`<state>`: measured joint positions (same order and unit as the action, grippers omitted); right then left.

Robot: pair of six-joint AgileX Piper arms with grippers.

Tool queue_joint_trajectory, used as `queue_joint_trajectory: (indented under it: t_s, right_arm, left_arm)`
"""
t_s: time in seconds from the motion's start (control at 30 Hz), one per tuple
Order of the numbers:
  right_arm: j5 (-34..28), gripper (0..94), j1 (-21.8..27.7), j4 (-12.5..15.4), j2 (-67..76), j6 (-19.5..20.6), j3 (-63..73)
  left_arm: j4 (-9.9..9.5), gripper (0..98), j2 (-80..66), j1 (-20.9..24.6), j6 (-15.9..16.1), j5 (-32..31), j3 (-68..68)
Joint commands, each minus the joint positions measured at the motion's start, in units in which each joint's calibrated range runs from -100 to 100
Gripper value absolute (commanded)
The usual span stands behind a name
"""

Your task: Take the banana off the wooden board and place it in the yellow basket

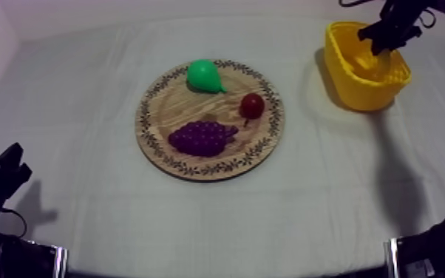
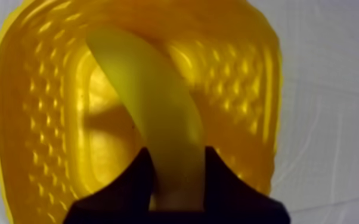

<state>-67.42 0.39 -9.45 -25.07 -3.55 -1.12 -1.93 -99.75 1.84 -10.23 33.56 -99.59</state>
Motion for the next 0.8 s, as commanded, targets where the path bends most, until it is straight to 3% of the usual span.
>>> queue_joint_trajectory:
  t_s: [0.0, 0.13, 0.23, 0.3, 0.43, 0.5, 0.77]
  right_arm:
    - [0.18, 27.7, 0.03, -0.2, -0.16, -0.01, -0.05]
    - [0.39, 42.6, 0.23, -0.22, -0.21, -0.32, -0.14]
    - [0.49, 47.8, 0.39, -0.01, 0.19, -0.76, -0.31]
    - [0.87, 42.3, 0.46, 0.06, 0.81, -0.86, -0.91]
    - [1.17, 17.3, 0.55, 0.48, 3.45, -1.13, -2.65]
    - [1.17, 9.1, 0.43, 0.64, 5.62, -1.25, -3.71]
    - [6.78, 1.1, -0.37, -0.47, 21.11, 0.38, -14.38]
  left_arm:
    - [0.0, 0.0, 0.0, 0.01, 0.0, -0.01, 0.04]
    - [0.0, 0.0, 0.0, 0.01, 0.0, -0.01, 0.04]
    - [0.0, 0.0, 0.0, 0.01, 0.0, -0.01, 0.04]
    - [0.0, 0.0, 0.0, 0.01, 0.0, -0.01, 0.04]
    - [0.0, 0.0, 0.0, 0.01, 0.0, -0.01, 0.04]
    - [0.0, 0.0, 0.0, 0.01, 0.0, -0.01, 0.04]
    - [0.0, 0.0, 0.0, 0.01, 0.0, -0.01, 0.04]
